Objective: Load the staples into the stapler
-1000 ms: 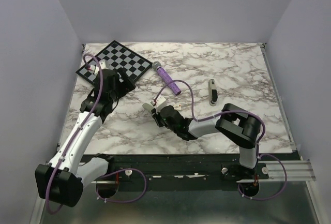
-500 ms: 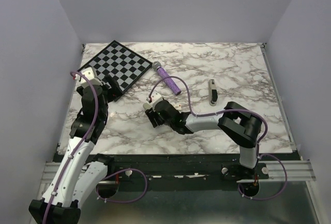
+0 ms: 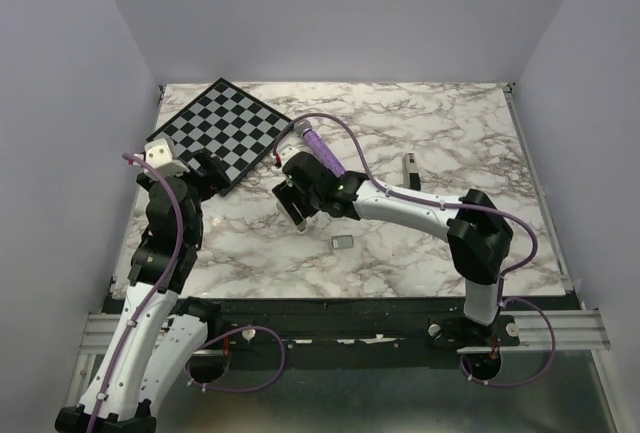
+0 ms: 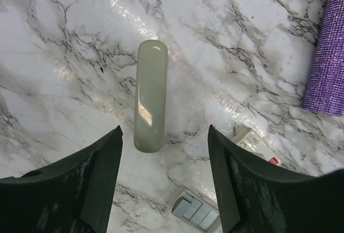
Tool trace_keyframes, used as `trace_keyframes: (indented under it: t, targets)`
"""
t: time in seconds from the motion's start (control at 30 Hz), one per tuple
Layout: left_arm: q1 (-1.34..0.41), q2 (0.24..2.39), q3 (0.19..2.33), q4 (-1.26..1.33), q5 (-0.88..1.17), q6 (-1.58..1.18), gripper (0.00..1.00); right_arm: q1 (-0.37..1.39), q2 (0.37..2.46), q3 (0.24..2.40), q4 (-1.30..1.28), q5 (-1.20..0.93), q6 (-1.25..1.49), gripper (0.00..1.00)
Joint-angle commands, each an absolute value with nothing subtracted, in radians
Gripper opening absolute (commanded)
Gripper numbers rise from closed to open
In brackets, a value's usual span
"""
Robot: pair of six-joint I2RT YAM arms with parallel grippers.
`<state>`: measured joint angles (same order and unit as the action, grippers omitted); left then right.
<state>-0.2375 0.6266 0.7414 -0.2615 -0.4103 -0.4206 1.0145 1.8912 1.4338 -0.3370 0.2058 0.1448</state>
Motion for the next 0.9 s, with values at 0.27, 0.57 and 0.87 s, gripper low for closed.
trace_keyframes:
  t: [0.27,0.57,0.87]
  targets:
    - [-0.233,0.594,0.713,-0.227,-0.434,-0.393,0.99,0.988,2.045,1.687,-0.712,0.057,0.130,0.69]
    - [-0.233,0.574,0.693,-0.204,-0.431,-0.380,0.99,0.988,2.147,1.788,-0.756,0.006,0.133,0.64]
    - [-0.235,0.572,0.689,-0.199,-0.419,-0.382,0.99,0.986,2.201,1.807,-0.776,0.011,0.140,0.28]
